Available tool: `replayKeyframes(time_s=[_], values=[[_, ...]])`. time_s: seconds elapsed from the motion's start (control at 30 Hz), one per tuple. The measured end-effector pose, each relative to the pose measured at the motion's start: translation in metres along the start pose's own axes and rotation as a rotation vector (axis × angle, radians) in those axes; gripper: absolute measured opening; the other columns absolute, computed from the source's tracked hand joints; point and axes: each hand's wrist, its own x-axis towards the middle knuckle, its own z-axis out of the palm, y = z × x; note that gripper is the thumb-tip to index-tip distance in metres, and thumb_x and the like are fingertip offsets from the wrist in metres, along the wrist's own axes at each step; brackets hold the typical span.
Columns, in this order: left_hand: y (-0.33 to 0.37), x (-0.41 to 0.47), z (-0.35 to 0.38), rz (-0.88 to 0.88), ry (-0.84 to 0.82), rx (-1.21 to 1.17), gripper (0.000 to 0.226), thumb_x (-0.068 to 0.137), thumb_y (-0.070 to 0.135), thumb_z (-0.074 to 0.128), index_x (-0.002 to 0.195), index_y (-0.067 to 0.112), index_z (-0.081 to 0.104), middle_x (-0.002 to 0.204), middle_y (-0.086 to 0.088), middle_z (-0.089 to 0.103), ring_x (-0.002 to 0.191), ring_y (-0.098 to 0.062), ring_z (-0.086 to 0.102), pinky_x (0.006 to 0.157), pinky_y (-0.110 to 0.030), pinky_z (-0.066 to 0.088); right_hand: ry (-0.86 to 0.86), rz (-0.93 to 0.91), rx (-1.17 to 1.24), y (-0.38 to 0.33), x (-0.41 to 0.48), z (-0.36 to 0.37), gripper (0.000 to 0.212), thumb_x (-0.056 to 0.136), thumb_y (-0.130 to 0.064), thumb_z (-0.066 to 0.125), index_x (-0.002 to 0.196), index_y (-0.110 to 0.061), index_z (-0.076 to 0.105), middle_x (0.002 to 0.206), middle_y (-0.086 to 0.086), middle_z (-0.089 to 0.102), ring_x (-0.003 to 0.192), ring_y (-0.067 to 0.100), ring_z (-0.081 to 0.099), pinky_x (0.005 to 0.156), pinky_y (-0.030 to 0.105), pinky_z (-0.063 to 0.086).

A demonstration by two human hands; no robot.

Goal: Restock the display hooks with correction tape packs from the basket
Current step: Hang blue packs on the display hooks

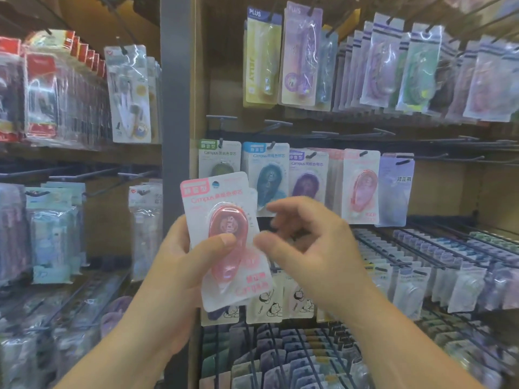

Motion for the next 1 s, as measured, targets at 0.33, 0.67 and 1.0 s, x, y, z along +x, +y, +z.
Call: replayKeyframes(time_s=[0.33,0.67,1.0], values=[[-0.018,0.015,0.049,-0.043,-0.027,-0.03,0.062,0.074,0.045,0.079,0.131,0.027,0.062,0.118,-0.006,0.078,0.102,-0.029,0.079,0.083,-0.052,0.064,-0.06,0.253,0.286,0.005,-0.015,-0.017,0.03,0.085,-0.024,0.083,0.112,-0.019,0.072,0.103,0.002,0.077,0.095,0.025,0.075,0.081,0.047,0.063],[-0.043,0.021,0.078,-0.059,-0.079,-0.025,0.051,0.082,0.039,0.064,0.133,0.036,0.064,0.123,0.003,0.077,0.111,-0.024,0.075,0.099,-0.057,0.056,0.063,0.381,0.557,0.034,-0.021,-0.051,0.045,0.079,-0.026,0.073,0.12,-0.013,0.061,0.099,0.007,0.077,0.08,0.022,0.075,0.054,0.035,0.06],[-0.061,0.04,0.109,0.036,-0.011,0.055,0.045,0.084,0.033,0.065,0.13,0.034,0.062,0.124,0.005,0.076,0.113,-0.023,0.075,0.1,-0.059,0.055,0.135,0.32,0.522,0.071,-0.01,-0.102,0.047,0.082,-0.026,0.07,0.125,-0.017,0.056,0.104,0.006,0.078,0.093,0.026,0.076,0.071,0.045,0.063]])
